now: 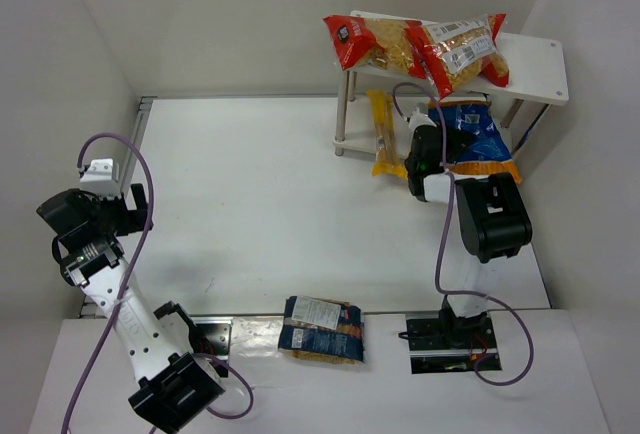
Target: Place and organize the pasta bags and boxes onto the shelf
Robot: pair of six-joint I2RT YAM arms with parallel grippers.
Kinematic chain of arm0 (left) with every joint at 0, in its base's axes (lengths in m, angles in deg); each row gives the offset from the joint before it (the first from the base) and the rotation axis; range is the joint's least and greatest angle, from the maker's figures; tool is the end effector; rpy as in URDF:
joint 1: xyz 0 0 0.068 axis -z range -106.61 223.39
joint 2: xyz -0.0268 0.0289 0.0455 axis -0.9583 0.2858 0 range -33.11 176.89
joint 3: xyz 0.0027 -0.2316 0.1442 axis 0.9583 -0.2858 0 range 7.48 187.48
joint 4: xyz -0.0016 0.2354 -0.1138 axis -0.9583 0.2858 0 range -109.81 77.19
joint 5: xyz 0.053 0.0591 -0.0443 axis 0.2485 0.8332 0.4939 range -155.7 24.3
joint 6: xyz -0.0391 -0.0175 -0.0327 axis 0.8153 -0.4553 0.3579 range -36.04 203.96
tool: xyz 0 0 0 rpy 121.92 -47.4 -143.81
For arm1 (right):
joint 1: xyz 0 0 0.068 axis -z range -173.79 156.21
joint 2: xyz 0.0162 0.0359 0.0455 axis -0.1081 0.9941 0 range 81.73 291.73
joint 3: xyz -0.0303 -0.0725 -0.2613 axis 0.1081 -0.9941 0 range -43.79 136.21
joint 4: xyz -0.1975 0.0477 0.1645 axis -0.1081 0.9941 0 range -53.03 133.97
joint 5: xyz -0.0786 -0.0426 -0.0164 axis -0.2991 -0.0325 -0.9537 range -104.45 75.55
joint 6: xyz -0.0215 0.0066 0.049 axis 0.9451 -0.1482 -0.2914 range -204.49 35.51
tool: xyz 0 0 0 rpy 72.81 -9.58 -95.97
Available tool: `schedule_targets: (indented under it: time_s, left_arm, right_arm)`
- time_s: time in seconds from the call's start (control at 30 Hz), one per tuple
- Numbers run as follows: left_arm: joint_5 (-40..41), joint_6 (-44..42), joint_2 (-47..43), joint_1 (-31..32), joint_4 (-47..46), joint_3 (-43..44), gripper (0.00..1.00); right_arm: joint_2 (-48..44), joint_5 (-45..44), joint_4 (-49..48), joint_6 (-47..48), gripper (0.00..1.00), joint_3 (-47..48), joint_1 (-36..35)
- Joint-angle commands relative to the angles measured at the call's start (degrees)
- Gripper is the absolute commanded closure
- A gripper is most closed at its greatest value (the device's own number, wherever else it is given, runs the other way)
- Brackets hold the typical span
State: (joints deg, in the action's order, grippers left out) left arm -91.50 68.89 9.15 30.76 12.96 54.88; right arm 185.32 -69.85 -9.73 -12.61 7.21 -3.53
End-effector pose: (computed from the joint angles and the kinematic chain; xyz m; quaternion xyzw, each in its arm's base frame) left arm 0.1261 0.0952 0.3237 -0.0863 0.8375 0.0762 0.5342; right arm 0.3718 0.0341 0.2024 -0.1939 0.7011 -0.6017 0.3299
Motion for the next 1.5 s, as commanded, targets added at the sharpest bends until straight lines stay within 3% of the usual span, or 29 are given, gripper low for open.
schedule_targets:
  time_s: [0.0,0.57,0.87,1.47]
  left_arm:
    - [-1.18,-1.19,-0.69,-0.43,-0.52,1.21,0.00]
    - [-1.71,-1.72,-0.16,-0.43,0.54,1.73,0.00]
    - [-2.23,-2.24,-0.16,-0.96,1.06,1.73,0.00]
    - [-2.76,-2.24,-0.16,-1.49,1.06,1.73,0.00]
  right_arm:
    - [0.03,-3.58,-11.84,-2.09,1.00,5.07,-0.72]
    - [10.13,-9.99,-15.62,-4.02,0.99,12.80,1.73]
    - [11.28,-13.15,-9.39,-10.61,0.99,15.35,4.64]
    - [16.99,-11.49,-10.70,-8.77,0.95,23.53,7.36]
